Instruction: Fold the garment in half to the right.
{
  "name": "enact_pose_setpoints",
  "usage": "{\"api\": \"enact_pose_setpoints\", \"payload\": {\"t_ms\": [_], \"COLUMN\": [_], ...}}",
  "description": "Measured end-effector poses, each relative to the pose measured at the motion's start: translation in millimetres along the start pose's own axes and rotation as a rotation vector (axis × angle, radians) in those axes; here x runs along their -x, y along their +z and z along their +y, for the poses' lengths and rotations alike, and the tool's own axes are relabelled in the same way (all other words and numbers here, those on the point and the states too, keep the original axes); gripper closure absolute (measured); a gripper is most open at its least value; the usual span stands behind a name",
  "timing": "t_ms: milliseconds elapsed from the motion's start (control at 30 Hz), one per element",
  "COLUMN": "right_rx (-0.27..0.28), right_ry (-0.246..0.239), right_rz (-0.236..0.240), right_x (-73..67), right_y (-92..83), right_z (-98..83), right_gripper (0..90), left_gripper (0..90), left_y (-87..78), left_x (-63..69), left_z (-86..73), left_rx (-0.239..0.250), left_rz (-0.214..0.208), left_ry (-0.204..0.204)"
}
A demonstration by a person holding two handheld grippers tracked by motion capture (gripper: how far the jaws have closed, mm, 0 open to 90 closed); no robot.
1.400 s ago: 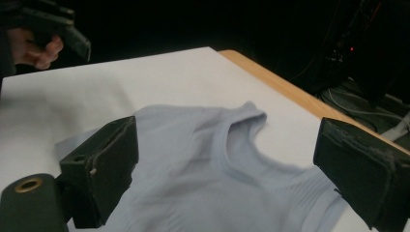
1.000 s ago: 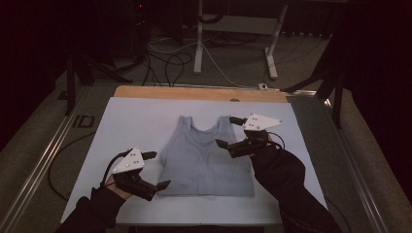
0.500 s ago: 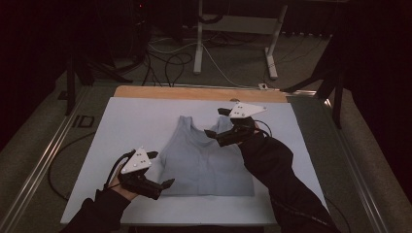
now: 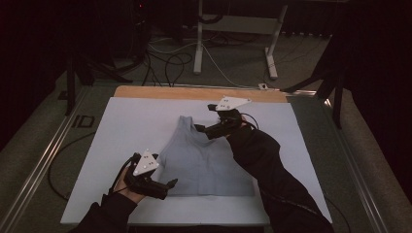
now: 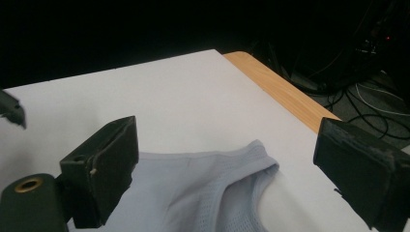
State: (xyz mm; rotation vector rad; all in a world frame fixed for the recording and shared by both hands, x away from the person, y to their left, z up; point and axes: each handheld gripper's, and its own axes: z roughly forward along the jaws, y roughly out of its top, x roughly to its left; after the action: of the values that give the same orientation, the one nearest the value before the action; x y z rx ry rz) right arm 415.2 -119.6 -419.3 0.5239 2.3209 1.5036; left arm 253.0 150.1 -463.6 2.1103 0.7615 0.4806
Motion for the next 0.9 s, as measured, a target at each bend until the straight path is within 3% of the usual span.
{"api": "enact_pose_setpoints", "payload": {"t_ms": [400, 633, 767, 900], "right_rx": [-0.057, -0.081, -0.107, -0.125], "right_ry": [0.024, 0.041, 0.043, 0.066], "right_rz": [-0.005, -0.015, -0.020, -0.012], "right_x": [10.0, 19.8, 27.0, 31.0], "right_y": [34.5, 50.1, 59.8, 69.5], "right_z": [-1.8, -4.3, -6.1, -8.7], "right_gripper": [8.7, 8.7, 11.7, 11.7], "left_gripper": [0.5, 0.5, 0.5, 0.5], "left_y": [17.4, 23.0, 25.2, 26.4], "left_x": [10.6, 10.7, 9.4, 8.6], "left_z": [-12.1, -19.4, -24.8, -30.5], "left_rx": [-0.059, -0.054, -0.088, -0.121], "left_rz": [0.000, 0.005, 0.013, -0.011], "left_ry": [-0.001, 0.006, -0.012, -0.041]}}
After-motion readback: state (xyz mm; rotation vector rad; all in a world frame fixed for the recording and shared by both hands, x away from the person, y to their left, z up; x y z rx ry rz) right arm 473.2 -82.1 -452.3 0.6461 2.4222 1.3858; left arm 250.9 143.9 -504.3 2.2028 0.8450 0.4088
